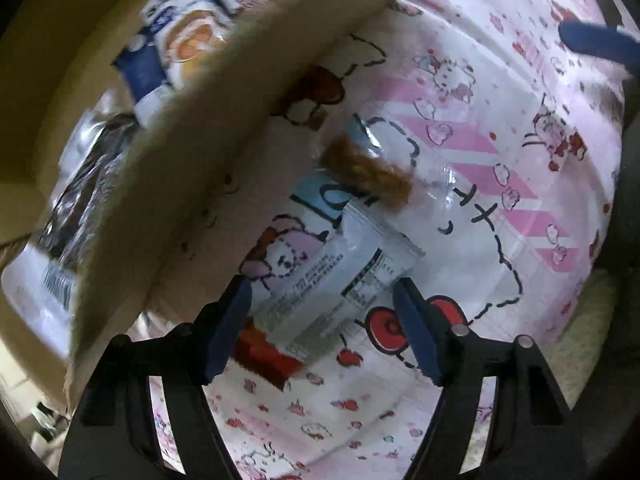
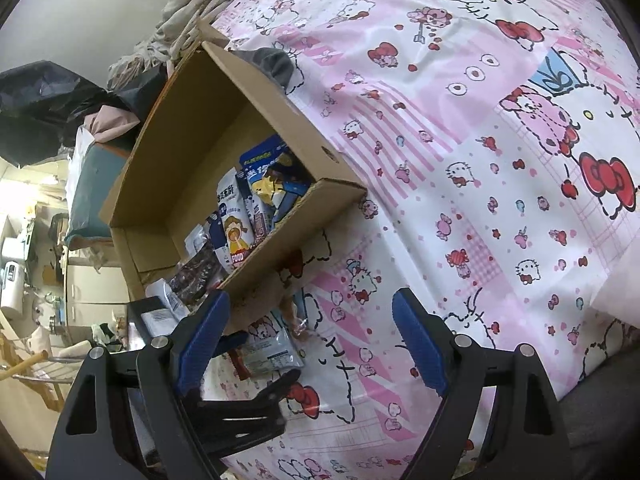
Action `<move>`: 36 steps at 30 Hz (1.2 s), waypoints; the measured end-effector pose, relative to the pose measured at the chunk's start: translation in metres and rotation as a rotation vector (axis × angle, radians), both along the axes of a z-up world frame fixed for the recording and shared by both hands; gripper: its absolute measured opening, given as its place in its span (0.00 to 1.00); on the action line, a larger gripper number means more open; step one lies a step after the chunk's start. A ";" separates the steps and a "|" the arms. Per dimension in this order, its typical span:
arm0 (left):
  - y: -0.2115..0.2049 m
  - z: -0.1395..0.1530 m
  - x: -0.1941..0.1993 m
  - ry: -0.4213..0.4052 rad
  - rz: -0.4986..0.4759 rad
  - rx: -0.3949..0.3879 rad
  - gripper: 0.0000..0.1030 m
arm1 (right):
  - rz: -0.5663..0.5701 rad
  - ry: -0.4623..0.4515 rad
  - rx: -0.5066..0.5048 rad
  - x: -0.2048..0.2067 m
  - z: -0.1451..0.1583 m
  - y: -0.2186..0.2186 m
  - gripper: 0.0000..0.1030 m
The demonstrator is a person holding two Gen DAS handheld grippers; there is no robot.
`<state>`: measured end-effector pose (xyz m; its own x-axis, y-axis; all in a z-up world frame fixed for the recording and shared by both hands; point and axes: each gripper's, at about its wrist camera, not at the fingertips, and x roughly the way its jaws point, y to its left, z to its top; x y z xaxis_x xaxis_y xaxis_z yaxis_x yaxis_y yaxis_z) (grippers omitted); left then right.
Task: Organize snacks
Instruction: 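Reach the left tool to the red-white bar on the sheet and grasp it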
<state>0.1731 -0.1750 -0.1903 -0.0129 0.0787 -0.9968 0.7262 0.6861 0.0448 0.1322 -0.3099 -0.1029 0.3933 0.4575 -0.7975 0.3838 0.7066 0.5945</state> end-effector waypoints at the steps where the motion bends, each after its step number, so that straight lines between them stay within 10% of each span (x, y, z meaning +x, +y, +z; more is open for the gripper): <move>1: -0.002 0.000 0.001 0.003 -0.001 -0.006 0.64 | 0.000 0.000 0.002 0.000 0.000 0.000 0.84; 5: -0.011 0.004 0.003 0.039 -0.003 -0.042 0.25 | 0.013 0.000 0.000 0.001 0.000 0.003 0.84; 14: 0.002 0.013 -0.028 0.091 0.049 -0.029 0.25 | 0.024 -0.006 0.001 0.002 0.001 0.005 0.84; 36: 0.137 0.078 -0.063 -0.063 0.813 -0.223 0.25 | 0.103 -0.009 -0.056 0.003 0.003 0.023 0.84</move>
